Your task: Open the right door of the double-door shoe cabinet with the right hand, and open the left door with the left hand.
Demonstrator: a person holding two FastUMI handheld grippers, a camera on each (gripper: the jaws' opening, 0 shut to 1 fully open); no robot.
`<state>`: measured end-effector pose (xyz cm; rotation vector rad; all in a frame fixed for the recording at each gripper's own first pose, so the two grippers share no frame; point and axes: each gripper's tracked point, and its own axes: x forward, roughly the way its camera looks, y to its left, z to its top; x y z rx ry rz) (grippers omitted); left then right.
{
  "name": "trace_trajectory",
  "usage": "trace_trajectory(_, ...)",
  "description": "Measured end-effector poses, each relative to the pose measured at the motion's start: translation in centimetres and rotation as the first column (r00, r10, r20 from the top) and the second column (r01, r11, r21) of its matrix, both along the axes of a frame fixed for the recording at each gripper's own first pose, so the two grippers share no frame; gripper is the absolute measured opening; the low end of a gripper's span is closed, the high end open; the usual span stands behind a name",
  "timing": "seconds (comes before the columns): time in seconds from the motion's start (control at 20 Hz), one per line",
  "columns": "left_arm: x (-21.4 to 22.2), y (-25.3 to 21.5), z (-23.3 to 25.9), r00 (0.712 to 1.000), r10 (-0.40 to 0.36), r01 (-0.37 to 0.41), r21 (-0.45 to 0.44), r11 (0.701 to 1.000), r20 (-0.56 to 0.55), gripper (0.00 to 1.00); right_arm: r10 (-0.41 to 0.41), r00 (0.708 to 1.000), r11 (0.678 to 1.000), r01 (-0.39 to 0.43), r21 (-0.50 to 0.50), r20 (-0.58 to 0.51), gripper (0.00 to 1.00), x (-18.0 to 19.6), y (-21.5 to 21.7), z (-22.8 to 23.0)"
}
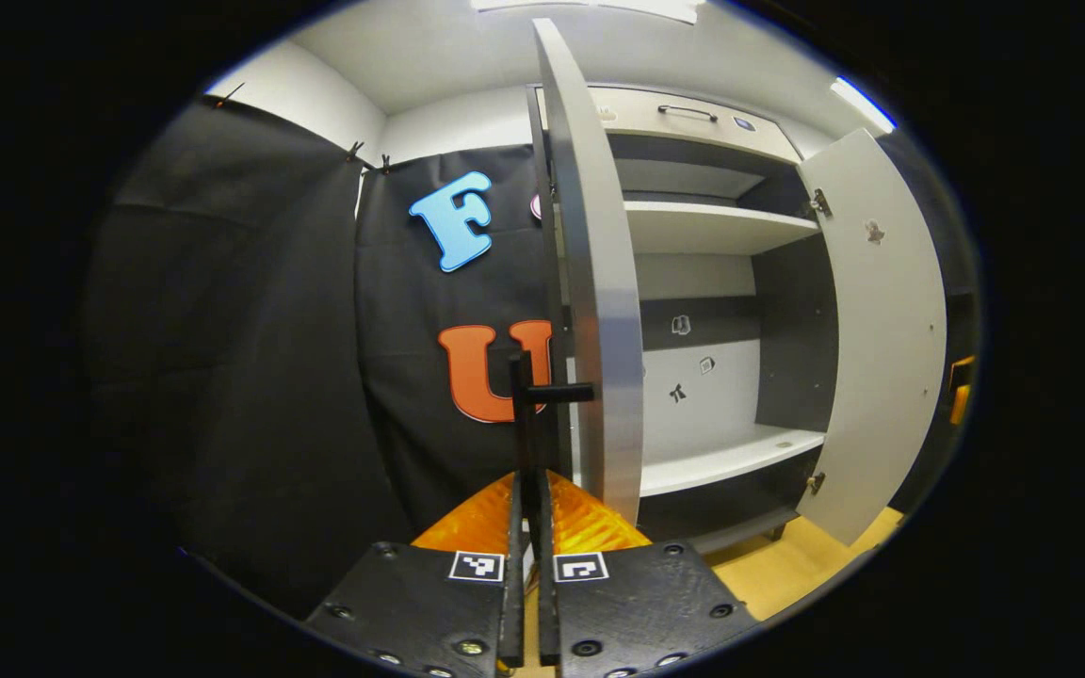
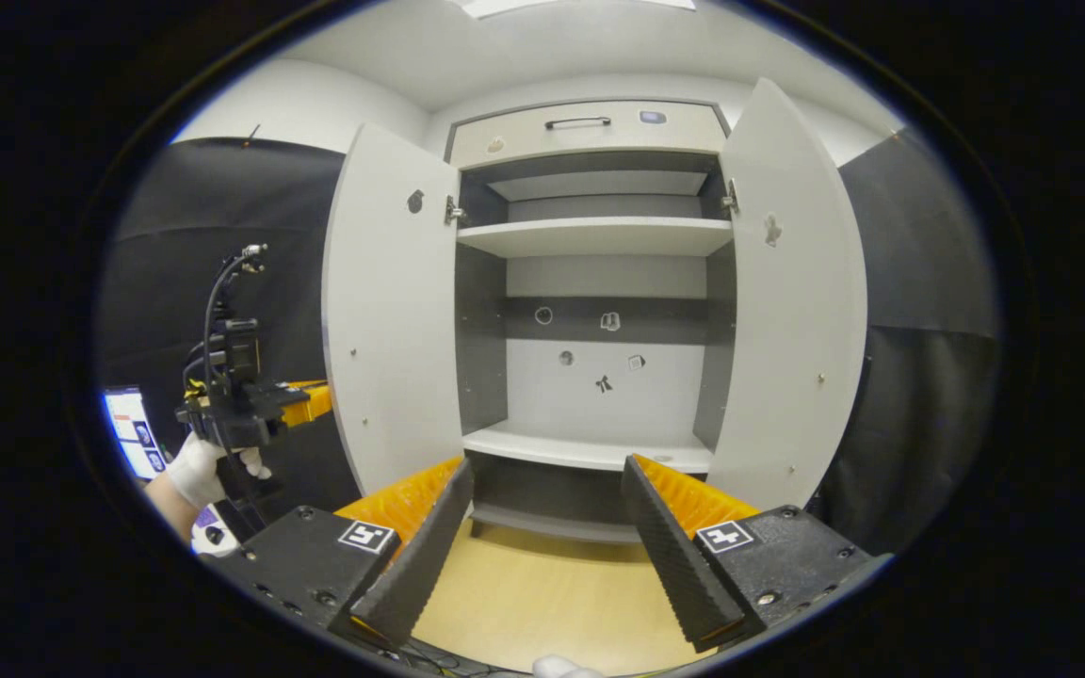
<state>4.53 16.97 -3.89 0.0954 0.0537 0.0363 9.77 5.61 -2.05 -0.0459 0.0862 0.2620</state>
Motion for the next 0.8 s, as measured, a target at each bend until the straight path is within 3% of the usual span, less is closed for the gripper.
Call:
trace_trajectory(0.05, -0.4, 0.6, -0.2, 1.0, 0.016, -0.016, 0.004, 1.0, -0.004, 0.2, 0.0, 1.0, 1.0, 0.0, 0.0, 0.0, 1.0, 0.0, 0.0, 0.0)
trace_trajectory(0.1, -0.8, 1.0, -0.5, 0.999, 0.029, -0.029, -0.005, 1.0, -0.013, 0.19, 0.001, 1.0, 1.0, -0.001, -0.002, -0.001, 1.0, 0.0, 0.0, 0.0)
trace_trajectory(0.15, -1.2, 1.4, -0.7, 0.999, 0.033, -0.034, -0.024, 0.999, -0.016, 0.43, 0.002, 1.0, 1.0, -0.002, -0.002, -0.002, 1.0, 0.1, 0.0, 0.1)
trace_trajectory(0.2, -1.6, 1.6, -0.6, 0.999, 0.038, -0.038, -0.048, 0.998, -0.014, 0.53, 0.006, 1.0, 1.0, -0.006, -0.002, -0.002, 1.0, 0.2, 0.1, 0.1)
trace_trajectory(0.25, -2.2, 1.7, -0.4, 0.999, 0.041, -0.042, -0.065, 0.997, -0.013, 0.79, 0.008, 1.0, 1.0, -0.008, -0.004, -0.002, 1.0, 0.2, 0.2, 0.1)
trace_trajectory(0.35, -3.3, 2.4, 0.1, 0.997, 0.072, -0.072, -0.081, 0.994, -0.006, 0.97, 0.008, 1.0, 1.0, -0.008, -0.006, 0.002, 1.0, 0.1, 0.0, 0.2)
trace_trajectory(0.6, -6.2, 2.3, 1.3, 0.994, 0.108, -0.109, -0.118, 0.987, -0.016, 1.0, -0.006, 1.0, 1.0, 0.006, -0.002, 0.014, 1.0, 0.2, -0.9, 0.8)
trace_trajectory(0.8, -8.2, -0.8, 3.4, 0.996, 0.089, -0.088, -0.127, 0.988, 0.0, 0.95, -0.03, 0.999, 1.0, 0.03, 0.004, 0.024, 1.0, 0.0, -2.3, 1.3)
